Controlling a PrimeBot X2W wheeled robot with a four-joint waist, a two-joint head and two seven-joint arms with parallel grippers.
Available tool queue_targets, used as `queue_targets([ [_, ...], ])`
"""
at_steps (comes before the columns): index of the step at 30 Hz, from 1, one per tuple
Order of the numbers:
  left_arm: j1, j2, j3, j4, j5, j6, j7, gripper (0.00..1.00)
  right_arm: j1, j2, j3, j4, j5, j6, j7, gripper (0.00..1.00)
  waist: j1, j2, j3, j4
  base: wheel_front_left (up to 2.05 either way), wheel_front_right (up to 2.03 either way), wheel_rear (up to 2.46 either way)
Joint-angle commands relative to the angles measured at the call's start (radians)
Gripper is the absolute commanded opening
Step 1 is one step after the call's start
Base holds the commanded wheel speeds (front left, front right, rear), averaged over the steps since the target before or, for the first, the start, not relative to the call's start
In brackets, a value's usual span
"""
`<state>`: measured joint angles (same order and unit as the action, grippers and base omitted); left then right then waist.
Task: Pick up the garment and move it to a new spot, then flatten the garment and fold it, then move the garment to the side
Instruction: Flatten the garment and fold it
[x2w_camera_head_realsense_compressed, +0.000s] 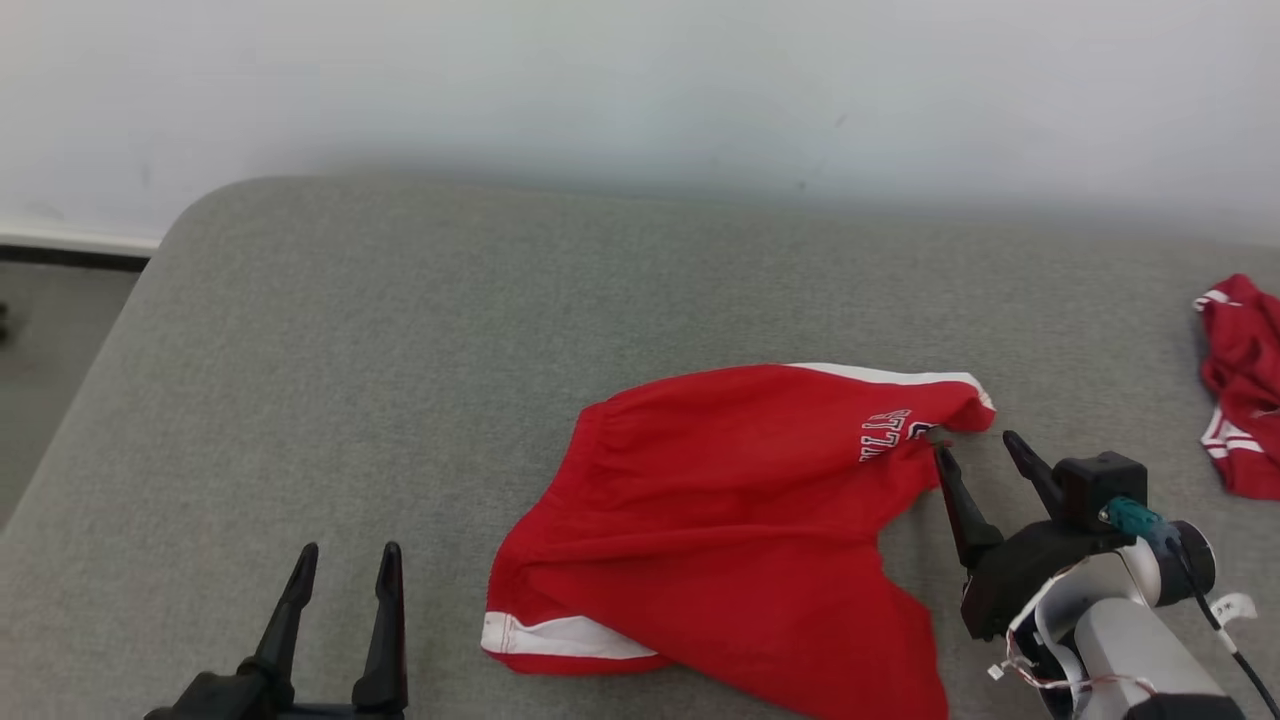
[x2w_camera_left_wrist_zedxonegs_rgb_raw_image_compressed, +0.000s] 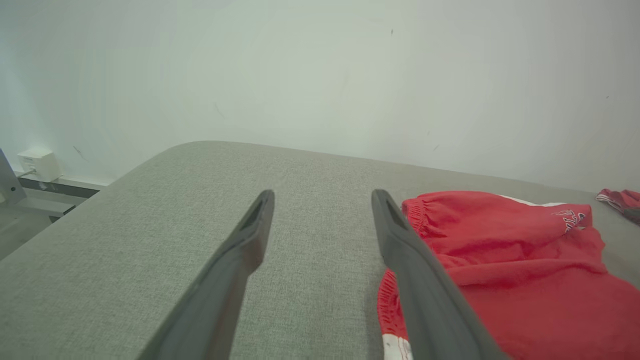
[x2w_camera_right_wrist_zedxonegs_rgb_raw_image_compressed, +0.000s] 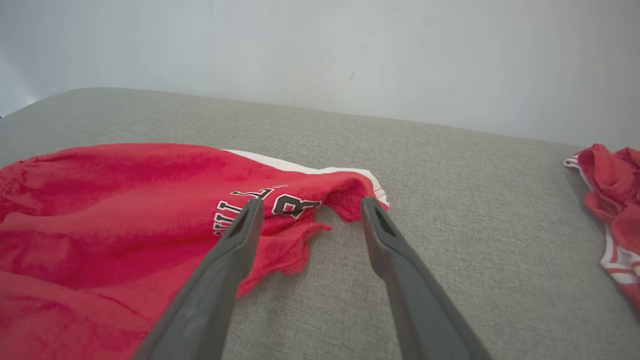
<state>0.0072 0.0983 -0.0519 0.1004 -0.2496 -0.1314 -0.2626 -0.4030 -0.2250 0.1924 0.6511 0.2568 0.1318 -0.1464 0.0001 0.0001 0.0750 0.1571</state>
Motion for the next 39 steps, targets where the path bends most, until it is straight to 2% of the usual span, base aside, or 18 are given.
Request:
queue_targets([
  [1,-0.018,-0.006,-0.006,0.002,-0.012,0.002,-0.003,1.0,-0.034,-0.001,0.001,0.039,0.009,-0.003,-0.005,1.0,-0.0001,-0.0001,0.038,0.045,0.0,0.0,0.0],
  [10,-0.043,-0.012,-0.027,0.017,-0.021,0.002,-0.003,1.0,-0.128,0.015,0.006,0.273,0.027,-0.003,0.011,1.0,-0.0001,-0.0001,0.064,0.09,0.0,0.0,0.0],
  [11,-0.044,-0.012,-0.027,0.018,-0.021,0.002,-0.003,1.0,-0.132,0.02,0.012,0.294,0.031,-0.003,0.017,0.93,-0.0001,-0.0001,0.065,0.091,0.0,0.0,0.0],
  [12,-0.044,-0.012,-0.027,0.018,-0.021,0.002,-0.003,1.0,-0.141,0.023,0.016,0.314,0.039,-0.003,0.018,0.5,-0.0001,-0.0001,0.065,0.091,0.0,0.0,0.0],
  [13,-0.044,-0.012,-0.026,0.019,-0.021,0.002,-0.003,1.0,-0.148,0.024,0.025,0.332,0.042,-0.003,0.022,0.0,-0.0001,-0.0001,0.065,0.091,0.0,0.0,0.0],
  [16,-0.043,-0.013,-0.022,0.023,-0.022,0.002,-0.003,1.0,-0.163,0.028,0.045,0.348,0.056,-0.003,-0.028,0.0,-0.0001,-0.0001,0.061,0.082,0.0,0.0,0.0],
  [20,-0.04,-0.015,-0.017,0.022,-0.019,0.002,-0.003,1.0,-0.187,0.017,0.066,0.304,0.073,-0.003,-0.097,0.0,-0.0001,-0.0001,0.053,0.059,0.0,0.0,0.0],
  [27,-0.033,-0.021,-0.014,0.013,-0.022,0.002,-0.003,1.0,-0.178,-0.039,0.066,0.07,0.084,-0.003,-0.119,0.0,-0.0001,-0.0001,0.058,0.024,0.0,0.0,0.0],
  [31,-0.049,-0.028,-0.025,0.011,-0.022,0.002,-0.003,1.0,-0.184,-0.063,0.073,-0.04,0.069,-0.003,-0.119,0.0,-0.0001,-0.0001,0.077,0.026,0.0,0.0,0.0],
  [35,-0.063,-0.034,-0.044,0.021,-0.028,0.002,-0.003,1.0,-0.244,-0.075,0.089,-0.058,0.059,-0.003,-0.088,0.0,-0.0001,-0.0001,0.101,0.053,0.0,0.0,0.0],
  [39,-0.081,-0.039,-0.06,0.029,-0.035,0.002,-0.003,1.0,-0.314,-0.075,0.094,-0.005,0.062,-0.003,-0.049,0.0,-0.0001,-0.0001,0.117,0.084,0.0,0.0,0.0],
])
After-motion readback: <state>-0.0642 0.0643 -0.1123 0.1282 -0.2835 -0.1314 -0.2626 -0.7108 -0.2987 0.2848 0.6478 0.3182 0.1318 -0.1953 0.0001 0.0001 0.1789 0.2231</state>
